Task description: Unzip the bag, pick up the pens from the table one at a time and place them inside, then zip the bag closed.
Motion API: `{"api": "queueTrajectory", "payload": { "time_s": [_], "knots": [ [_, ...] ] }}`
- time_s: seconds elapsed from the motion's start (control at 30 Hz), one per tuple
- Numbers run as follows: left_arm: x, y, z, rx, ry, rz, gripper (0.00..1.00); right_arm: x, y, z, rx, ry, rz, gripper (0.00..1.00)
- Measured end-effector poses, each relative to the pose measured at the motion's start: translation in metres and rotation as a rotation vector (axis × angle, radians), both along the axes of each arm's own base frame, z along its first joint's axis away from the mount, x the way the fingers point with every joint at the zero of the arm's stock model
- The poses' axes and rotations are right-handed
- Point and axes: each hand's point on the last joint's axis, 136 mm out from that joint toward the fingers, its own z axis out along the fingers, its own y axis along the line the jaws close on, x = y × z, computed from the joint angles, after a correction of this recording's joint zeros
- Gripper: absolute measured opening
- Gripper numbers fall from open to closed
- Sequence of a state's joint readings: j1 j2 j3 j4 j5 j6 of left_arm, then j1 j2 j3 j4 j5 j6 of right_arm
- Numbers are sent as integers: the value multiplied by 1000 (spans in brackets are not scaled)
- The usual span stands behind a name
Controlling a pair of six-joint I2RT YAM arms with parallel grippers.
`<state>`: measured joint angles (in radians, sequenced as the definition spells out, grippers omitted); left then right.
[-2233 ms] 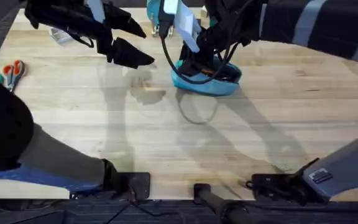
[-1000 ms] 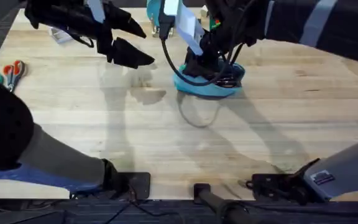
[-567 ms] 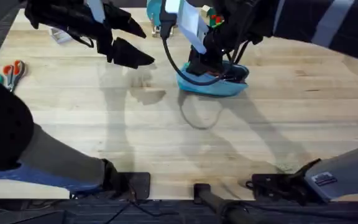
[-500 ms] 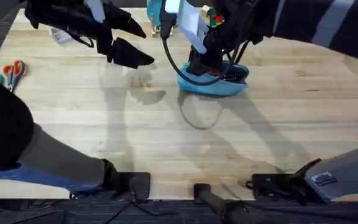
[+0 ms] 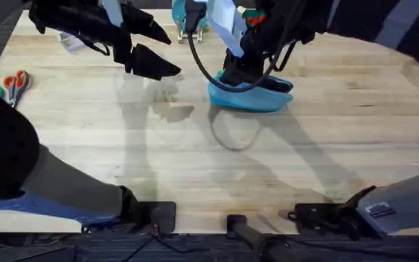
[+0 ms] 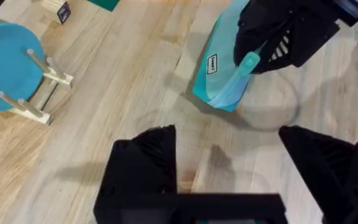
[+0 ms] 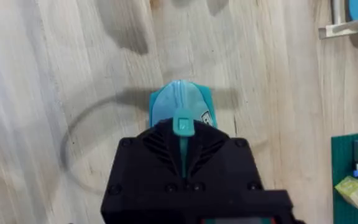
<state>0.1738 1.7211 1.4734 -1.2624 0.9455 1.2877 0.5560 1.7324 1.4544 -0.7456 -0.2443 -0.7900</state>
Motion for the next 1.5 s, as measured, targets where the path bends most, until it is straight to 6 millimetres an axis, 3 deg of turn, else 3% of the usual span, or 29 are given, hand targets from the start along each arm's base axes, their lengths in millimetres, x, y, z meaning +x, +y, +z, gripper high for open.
{"api": "queueTrajectory", "payload": {
  "time_s": [0.33,0.4,0.47,0.7,1.5],
  "knots": [
    [7,0,0,7,-39,-5,993,1,-1,1,4,9,-27,32],
    [6,-3,1,8,-45,-14,883,1,-1,1,4,10,-29,32],
    [6,-7,1,8,-52,-28,847,1,-1,1,4,10,-29,32],
    [3,-23,1,8,-60,-74,992,1,-1,1,4,10,-30,32],
    [-12,-27,1,-11,21,-82,993,1,-1,1,5,12,-32,32]
  ]
}}
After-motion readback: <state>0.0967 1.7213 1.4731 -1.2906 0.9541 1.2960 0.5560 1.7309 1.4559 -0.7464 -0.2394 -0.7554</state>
